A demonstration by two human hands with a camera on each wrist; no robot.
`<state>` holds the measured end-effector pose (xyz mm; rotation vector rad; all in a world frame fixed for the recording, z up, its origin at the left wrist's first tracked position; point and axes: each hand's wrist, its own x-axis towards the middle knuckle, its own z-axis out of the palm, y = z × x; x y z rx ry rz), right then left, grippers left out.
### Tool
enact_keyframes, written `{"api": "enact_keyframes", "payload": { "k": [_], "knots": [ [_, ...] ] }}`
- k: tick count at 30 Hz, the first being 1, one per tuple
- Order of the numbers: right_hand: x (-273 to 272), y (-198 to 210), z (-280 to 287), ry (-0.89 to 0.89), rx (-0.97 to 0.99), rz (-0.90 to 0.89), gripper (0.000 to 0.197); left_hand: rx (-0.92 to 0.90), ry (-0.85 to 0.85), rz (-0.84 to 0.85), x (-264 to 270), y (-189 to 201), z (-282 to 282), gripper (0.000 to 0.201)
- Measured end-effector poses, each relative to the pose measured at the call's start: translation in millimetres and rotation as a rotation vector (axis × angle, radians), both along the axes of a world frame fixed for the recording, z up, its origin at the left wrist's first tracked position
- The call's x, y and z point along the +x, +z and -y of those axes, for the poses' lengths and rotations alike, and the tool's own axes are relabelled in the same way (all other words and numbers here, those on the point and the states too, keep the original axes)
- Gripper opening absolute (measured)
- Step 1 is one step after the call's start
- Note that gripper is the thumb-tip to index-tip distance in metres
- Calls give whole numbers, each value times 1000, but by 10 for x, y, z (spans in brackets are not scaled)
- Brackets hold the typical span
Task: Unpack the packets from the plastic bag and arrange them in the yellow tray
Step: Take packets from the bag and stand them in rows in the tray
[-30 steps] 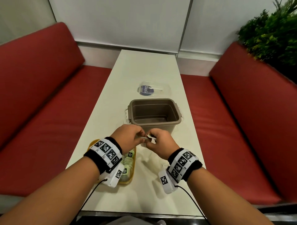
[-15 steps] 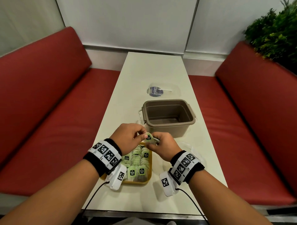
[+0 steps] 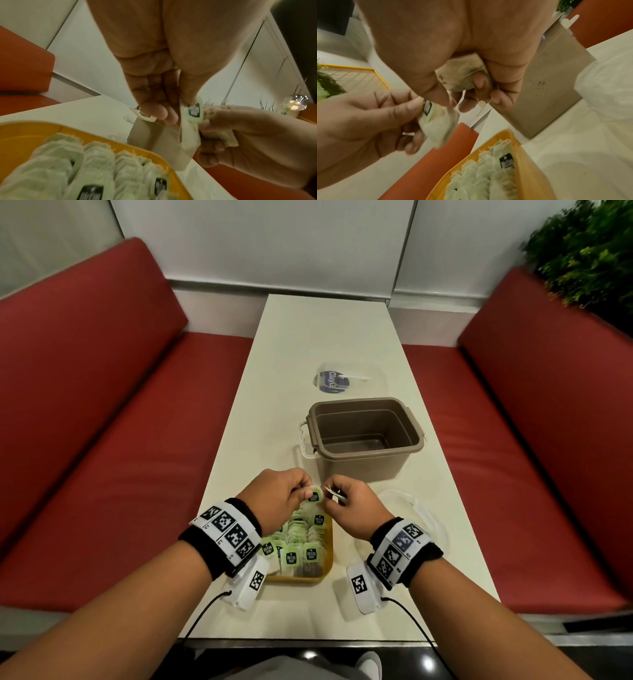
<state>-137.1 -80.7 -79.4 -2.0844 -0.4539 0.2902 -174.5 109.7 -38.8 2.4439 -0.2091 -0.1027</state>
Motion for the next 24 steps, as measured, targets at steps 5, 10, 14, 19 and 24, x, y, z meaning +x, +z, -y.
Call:
{"api": "enact_keyframes", "payload": {
  "k": [5, 10, 14, 19, 24],
  "knots": [
    [-42, 3, 135, -96, 103, -196, 27, 293, -249, -297, -120, -223, 161, 14],
    [-84, -38, 206, -104, 123, -245, 38, 393, -250, -366, -129, -473, 292, 32],
    [-105, -79, 233, -110, 32, -197, 25, 423, -218, -385, -117, -559, 344, 45],
    [-168, -124, 296, -93, -5, -139, 38, 490, -212, -361, -112, -580, 430, 47],
    [-192, -137, 288, -119, 114, -179, 48, 388, -188, -297, -8, -372, 367, 49]
  ]
}}
